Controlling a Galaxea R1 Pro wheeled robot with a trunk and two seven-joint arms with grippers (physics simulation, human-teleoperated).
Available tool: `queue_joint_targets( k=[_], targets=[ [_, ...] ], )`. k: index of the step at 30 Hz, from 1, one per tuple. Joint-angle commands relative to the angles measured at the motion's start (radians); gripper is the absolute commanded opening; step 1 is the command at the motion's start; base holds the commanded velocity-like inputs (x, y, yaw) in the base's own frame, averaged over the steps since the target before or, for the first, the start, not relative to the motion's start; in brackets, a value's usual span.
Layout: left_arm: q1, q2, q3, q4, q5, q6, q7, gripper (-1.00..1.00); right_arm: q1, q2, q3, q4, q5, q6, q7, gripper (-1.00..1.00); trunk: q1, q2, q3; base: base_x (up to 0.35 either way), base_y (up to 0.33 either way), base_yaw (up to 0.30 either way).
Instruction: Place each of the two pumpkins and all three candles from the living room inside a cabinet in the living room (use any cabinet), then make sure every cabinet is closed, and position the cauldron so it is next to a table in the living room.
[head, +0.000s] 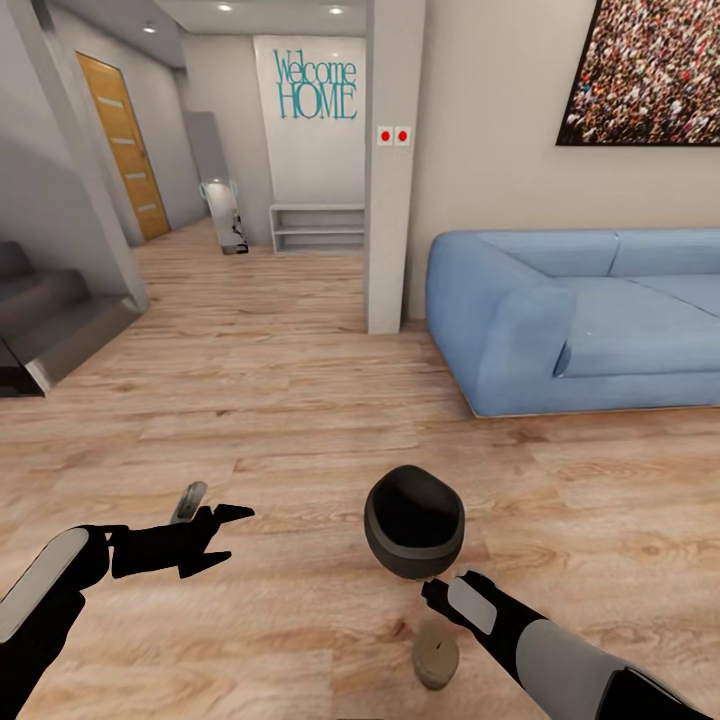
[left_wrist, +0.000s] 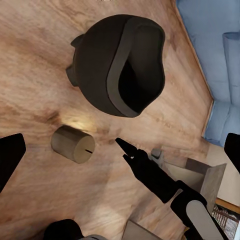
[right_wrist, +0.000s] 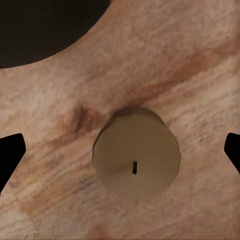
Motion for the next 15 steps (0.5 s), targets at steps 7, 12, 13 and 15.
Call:
queue_joint_targets(
  k=[7,12,13,15],
  targets=[
    [-0.001,0.001,0.000,0.000,0.011,0.000,0.010,1.00,-0.001,0.001,0.005,-0.002,-0.003,0.004,-0.007,1.00,0.000,0.000,-0.001,0.109,-0.007,0.000],
    [-0.001,0.002,0.002,0.000,0.012,0.000,0.010,1.00,-0.001,0.001,0.005,-0.002,-0.003,0.004,-0.006,1.00,0.001,-0.001,-0.009,0.015,0.000,0.000],
    [-0.001,0.002,0.002,0.000,0.012,0.000,0.010,1.00,-0.001,0.001,0.005,-0.002,-0.003,0.004,-0.006,1.00,0.001,-0.001,-0.012,0.003,0.000,0.000],
    [-0.001,0.002,0.002,0.000,0.012,0.000,0.010,1.00,-0.001,0.002,0.005,-0.002,-0.003,0.004,-0.006,1.00,0.002,-0.002,-0.020,0.001,0.000,0.000]
  ],
)
